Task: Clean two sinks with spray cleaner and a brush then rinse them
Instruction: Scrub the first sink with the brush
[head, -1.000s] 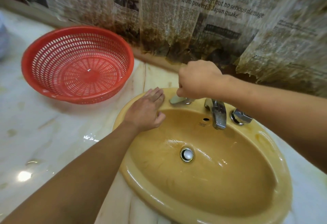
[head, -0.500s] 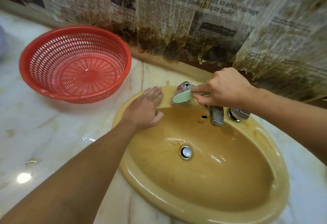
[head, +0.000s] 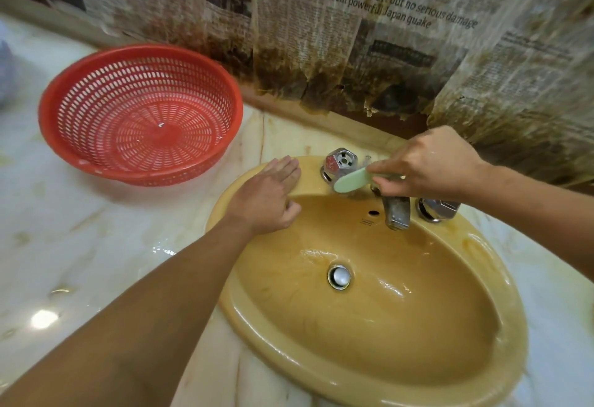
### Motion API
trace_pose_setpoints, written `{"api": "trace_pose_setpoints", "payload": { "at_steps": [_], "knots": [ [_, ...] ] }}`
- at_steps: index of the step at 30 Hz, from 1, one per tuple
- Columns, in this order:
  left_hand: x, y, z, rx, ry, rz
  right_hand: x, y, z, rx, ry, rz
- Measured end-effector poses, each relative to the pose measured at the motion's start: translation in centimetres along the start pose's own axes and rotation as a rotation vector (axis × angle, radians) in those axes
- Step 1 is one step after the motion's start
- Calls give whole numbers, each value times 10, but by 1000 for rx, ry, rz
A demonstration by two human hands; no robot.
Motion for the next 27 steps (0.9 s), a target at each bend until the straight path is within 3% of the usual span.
{"api": "trace_pose_setpoints", "payload": {
  "at_steps": [3, 5, 10, 12, 18, 24, 27],
  "knots": [
    [0, 0, 0, -12, -3, 6, 0, 16, 21, -26, 180, -113],
    [-1, 1, 0, -40, -6, 22, -9, 22, 41, 53, 202, -57],
    [-7, 5, -2, -118, -61, 5, 4, 31, 84, 488, 261, 252],
    [-8, 8, -3, -134, -83, -23, 27, 46, 92, 562, 265, 389],
    [-7, 11, -2, -150, -107, -31, 52, 80, 61, 958, -146, 802],
    [-9, 18, -2, -221, -158, -59, 58, 81, 38, 973, -197, 760],
    [-4, 15, 0, -178, -115, -20, 50, 87, 40, 808, -82, 756]
  ]
}}
Point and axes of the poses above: each hand's wrist, its own z-axis towards the middle knuckle, its own x-axis out of the palm, y = z × x, the point moved 7 cm from there along z, towards the middle knuckle, and after that the axes turned 8 degrees about -x, right-handed, at the moved point
